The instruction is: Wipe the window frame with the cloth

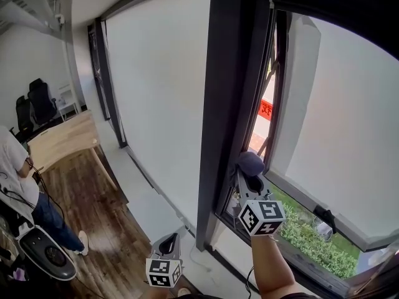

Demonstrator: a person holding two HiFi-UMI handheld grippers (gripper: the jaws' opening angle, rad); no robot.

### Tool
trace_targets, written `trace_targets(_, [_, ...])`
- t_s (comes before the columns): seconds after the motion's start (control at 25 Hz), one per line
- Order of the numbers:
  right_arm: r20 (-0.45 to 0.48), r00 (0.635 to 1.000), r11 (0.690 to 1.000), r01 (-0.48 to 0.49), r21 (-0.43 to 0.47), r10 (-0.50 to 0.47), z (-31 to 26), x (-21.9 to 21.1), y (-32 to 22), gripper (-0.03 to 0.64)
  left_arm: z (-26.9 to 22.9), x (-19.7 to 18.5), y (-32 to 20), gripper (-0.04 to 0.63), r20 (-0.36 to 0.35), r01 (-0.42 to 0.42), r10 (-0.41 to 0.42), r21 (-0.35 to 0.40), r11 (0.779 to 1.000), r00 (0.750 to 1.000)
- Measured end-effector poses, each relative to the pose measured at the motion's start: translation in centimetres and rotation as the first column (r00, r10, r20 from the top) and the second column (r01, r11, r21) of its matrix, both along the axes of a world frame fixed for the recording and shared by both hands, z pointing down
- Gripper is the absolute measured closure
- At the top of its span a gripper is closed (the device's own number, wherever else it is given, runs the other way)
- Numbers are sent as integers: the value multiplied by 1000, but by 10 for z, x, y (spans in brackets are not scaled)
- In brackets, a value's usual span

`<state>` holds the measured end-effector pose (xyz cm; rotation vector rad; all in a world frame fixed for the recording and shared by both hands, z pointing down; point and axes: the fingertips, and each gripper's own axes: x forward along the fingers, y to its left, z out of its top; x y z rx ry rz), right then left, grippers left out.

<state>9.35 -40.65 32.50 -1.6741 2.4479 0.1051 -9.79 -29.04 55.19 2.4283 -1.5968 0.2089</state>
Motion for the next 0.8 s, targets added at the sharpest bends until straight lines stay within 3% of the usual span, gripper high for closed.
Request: trace_targets(0.8, [174,984,984,55,-168,-26,32,3,-3,548,-2,-6,8,589,10,24,-24,3,1000,1000])
